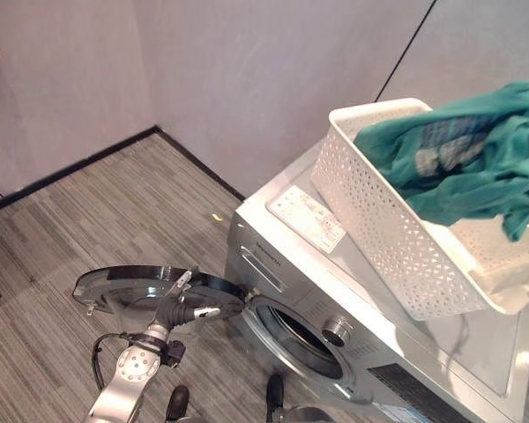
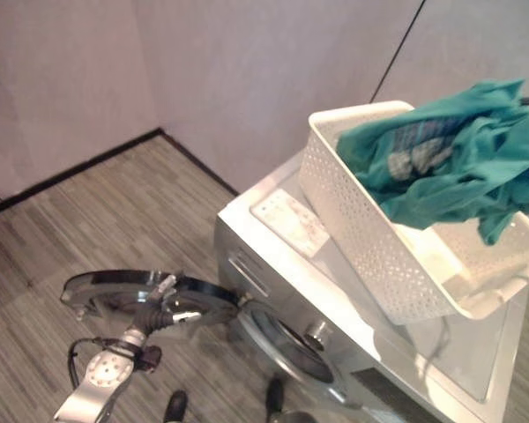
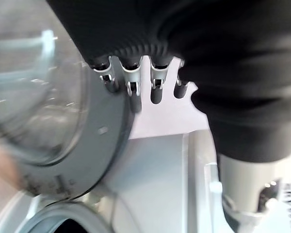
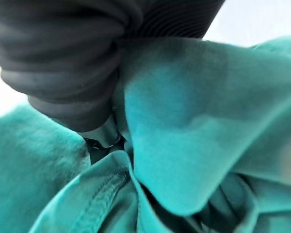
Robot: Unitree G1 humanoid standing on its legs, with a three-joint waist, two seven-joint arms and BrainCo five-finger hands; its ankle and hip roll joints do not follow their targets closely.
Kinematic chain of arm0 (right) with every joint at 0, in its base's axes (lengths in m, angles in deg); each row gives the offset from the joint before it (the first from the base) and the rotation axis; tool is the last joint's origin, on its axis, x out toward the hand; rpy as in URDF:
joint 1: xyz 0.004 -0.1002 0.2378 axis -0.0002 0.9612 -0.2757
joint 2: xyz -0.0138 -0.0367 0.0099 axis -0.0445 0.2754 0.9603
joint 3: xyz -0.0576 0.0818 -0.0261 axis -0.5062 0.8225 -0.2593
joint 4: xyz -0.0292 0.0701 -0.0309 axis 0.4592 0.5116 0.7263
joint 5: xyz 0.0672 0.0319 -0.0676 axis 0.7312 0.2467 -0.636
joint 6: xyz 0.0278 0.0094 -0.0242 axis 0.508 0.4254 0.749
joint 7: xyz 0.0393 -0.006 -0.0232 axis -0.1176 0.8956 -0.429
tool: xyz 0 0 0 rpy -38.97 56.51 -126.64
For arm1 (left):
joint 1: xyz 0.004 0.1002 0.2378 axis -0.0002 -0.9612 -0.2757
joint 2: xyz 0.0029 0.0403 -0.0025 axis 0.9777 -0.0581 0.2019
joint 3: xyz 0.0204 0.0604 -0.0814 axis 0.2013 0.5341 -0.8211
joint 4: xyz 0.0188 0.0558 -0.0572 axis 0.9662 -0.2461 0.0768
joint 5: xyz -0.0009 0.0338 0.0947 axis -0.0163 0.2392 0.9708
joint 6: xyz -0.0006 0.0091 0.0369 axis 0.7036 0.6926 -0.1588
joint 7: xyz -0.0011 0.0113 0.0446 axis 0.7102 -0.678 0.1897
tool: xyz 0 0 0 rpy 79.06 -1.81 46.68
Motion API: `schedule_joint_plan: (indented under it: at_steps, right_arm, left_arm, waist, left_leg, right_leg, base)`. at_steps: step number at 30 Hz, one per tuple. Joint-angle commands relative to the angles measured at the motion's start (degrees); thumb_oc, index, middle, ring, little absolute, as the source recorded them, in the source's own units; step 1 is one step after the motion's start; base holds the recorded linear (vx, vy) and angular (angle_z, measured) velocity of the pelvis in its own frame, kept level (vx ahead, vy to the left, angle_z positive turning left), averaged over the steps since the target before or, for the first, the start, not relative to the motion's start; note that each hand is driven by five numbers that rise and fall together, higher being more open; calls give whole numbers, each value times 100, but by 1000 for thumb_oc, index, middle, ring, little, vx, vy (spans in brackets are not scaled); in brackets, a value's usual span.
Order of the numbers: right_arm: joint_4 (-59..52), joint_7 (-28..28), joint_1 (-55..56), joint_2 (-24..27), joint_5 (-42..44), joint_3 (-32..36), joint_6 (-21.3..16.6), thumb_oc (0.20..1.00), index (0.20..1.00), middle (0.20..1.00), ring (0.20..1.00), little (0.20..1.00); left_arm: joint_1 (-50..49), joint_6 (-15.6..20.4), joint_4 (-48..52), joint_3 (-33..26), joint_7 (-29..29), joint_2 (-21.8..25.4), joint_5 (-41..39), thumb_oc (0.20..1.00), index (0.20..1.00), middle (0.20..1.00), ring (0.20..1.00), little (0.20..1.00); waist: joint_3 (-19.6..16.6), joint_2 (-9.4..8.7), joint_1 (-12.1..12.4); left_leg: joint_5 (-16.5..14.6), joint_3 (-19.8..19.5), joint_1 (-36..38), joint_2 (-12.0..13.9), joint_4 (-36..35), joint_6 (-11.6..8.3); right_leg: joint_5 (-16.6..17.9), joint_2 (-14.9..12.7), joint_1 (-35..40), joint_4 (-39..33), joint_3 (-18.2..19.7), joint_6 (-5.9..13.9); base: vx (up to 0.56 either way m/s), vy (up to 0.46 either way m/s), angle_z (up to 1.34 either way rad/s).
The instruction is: Grab the laundry basket,head to the washer,open it,put in the laundry and shut it.
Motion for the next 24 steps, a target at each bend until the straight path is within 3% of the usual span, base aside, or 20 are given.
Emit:
schedule_joint_plan:
  at_steps: [1,3,6,10,15,21,24]
  right_arm:
    - [594,735,-1275,539,263,-139,-373,200,200,200,200,200]
    - [728,851,-1601,595,264,-331,-332,200,200,200,200,200]
    - [1248,1322,-3223,629,191,-1420,-292,200,200,200,200,200]
    - [1397,1748,-4032,383,61,-1890,-295,200,200,200,200,200]
    - [1047,2368,-3925,20,-402,-1406,-396,200,200,200,200,200]
    - [393,2557,-3472,-299,-768,-919,-460,200,200,200,200,200]
    - [-418,2601,-2849,-754,-1123,-408,-532,200,200,200,200,200]
  left_arm:
    - [546,387,204,222,119,232,46,1000,1000,1000,1000,1000]
    - [623,378,200,286,144,247,56,1000,1000,1000,1000,1000]
    - [828,337,58,391,321,219,-4,1000,1000,1000,1000,1000]
    - [963,305,-12,465,442,117,-67,1000,1000,1000,1000,1000]
    - [1160,311,-95,636,548,49,54,1000,1000,1000,1000,1000]
    - [1232,336,-146,637,649,-19,166,1000,1000,1000,1000,1000]
    - [1209,365,-129,578,706,-54,287,1000,1000,1000,1000,1000]
  waist:
    - [-266,-116,83]
    - [-296,-127,103]
    - [-347,-140,121]
    - [-393,-100,86]
    - [-408,-63,53]
    - [-370,-42,-20]
    - [-310,-9,-101]
  left_leg:
    - [-339,329,392,60,19,392]
    - [-353,322,423,50,19,400]
    - [-398,357,560,26,19,437]
    - [-457,394,656,-16,19,487]
    - [-579,504,792,-126,56,600]
    - [-704,753,883,-275,138,734]
    - [-792,1029,989,-420,139,852]
  right_leg:
    - [-750,-279,4,735,489,280]
    - [-758,-282,27,742,492,281]
    - [-768,-286,99,793,552,283]
    - [-752,-314,153,799,603,306]
    - [-665,-383,147,818,768,384]
    - [-465,-453,21,855,1018,515]
    - [-240,-506,-125,883,1262,624]
  base:
    - [-6,48,0]
    - [22,48,-1]
    - [15,58,-3]
    - [18,62,-3]
    - [4,96,-14]
    - [-31,113,-24]
    - [-75,183,-41]
